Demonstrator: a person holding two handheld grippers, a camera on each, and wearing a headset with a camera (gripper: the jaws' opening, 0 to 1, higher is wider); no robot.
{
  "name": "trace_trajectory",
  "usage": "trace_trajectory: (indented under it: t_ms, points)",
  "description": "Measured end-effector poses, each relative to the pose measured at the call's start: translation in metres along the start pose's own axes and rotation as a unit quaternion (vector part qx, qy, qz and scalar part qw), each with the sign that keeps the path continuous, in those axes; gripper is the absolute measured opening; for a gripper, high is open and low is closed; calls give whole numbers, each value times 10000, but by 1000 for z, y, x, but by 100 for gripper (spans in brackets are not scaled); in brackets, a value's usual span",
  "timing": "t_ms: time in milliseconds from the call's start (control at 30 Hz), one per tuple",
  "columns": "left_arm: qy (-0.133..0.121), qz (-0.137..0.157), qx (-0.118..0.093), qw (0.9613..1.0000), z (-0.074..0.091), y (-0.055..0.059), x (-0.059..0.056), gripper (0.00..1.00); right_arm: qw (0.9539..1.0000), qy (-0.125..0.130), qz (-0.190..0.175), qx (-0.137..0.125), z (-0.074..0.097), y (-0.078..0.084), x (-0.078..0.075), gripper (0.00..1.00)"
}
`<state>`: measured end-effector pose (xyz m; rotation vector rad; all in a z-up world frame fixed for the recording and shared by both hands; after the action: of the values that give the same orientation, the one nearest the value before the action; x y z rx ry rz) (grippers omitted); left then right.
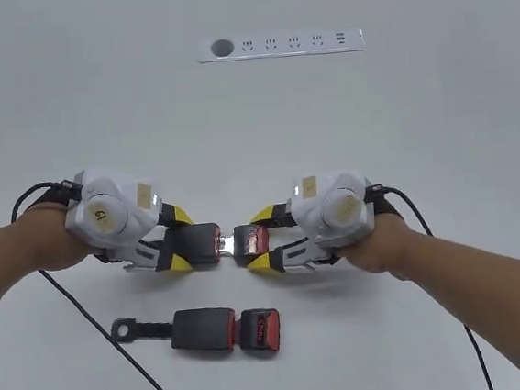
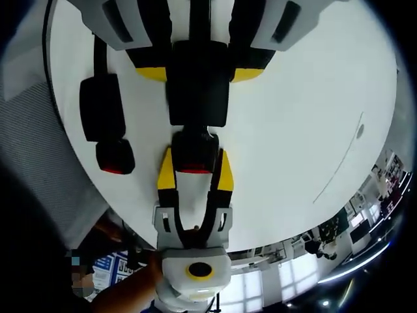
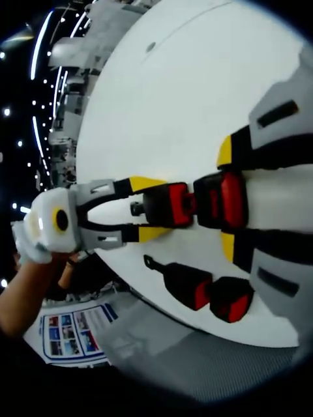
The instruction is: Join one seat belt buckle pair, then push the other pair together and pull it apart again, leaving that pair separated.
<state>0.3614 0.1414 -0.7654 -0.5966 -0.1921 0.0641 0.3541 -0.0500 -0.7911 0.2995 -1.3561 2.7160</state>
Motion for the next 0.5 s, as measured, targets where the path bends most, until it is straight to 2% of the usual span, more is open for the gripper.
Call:
trace_trajectory:
  t_ms: [100,200,500]
  points:
    - [8,-19,9,10000,-1,0,0,34,10000,49,-12,12,-9,-6,1,34]
    - [13,-28,-5,10000,-1,0,0,34,9999,73,-70,27,-7,-6,1,34]
    - [32,-85,16,10000,-3,-1,1,34,9994,196,-84,281,-10,-11,2,34]
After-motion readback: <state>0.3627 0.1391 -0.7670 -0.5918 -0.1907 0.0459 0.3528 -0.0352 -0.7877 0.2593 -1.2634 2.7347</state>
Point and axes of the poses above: the centre of the closed fingertips' face, and the gripper's own axes: z roughly backward along the fingers, x roughly to its left, y roughly out of its underside, the point moved 10 cm from there along z, roughly backward along the fingers, and after that the axes turned 12 degrees about -y, right-handed, at the moved point
